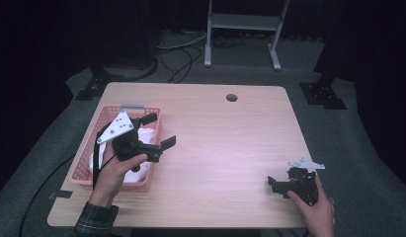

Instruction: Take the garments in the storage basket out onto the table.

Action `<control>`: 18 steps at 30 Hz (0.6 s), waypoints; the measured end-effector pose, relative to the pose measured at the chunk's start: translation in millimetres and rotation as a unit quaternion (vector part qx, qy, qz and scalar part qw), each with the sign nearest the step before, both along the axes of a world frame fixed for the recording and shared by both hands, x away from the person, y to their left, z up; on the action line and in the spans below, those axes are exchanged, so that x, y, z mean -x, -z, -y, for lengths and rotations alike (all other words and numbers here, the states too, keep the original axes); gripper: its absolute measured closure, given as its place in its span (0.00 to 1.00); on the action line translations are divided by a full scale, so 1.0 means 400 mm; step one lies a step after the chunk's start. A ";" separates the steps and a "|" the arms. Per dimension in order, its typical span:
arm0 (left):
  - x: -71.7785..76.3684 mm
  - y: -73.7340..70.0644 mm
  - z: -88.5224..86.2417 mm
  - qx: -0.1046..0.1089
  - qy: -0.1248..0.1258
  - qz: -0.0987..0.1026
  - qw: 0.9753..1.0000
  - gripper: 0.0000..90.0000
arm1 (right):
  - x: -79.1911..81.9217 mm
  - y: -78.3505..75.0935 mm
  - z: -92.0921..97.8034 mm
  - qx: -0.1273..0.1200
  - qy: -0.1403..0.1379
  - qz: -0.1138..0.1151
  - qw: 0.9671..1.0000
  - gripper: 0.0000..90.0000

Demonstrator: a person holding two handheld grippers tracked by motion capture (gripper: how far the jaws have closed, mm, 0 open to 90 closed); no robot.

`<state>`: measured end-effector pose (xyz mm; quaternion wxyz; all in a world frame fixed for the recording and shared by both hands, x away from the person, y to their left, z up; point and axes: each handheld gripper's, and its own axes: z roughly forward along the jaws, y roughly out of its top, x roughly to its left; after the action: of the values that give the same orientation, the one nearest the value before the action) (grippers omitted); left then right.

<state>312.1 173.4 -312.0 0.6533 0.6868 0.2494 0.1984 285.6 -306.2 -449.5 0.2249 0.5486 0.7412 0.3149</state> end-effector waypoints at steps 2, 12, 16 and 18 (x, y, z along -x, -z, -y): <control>-0.001 -0.001 -0.010 0.000 -0.003 -0.001 1.000 0.01 | 0.000 0.000 0.000 0.000 0.000 0.000 1.000 0.00; -0.007 -0.004 -0.057 0.000 -0.013 -0.008 1.000 0.01 | 0.000 0.000 0.000 0.000 0.000 0.000 1.000 0.00; -0.009 -0.006 -0.065 -0.003 -0.015 -0.008 1.000 0.01 | 0.000 0.000 0.000 0.000 0.000 0.000 1.000 0.00; -0.012 -0.009 -0.071 -0.005 -0.015 -0.008 1.000 0.01 | 0.000 0.000 0.000 0.000 0.000 0.000 1.000 0.00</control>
<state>316.7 201.9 -308.6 0.6450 0.6875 0.2640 0.2039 285.6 -306.2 -449.5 0.2248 0.5485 0.7412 0.3149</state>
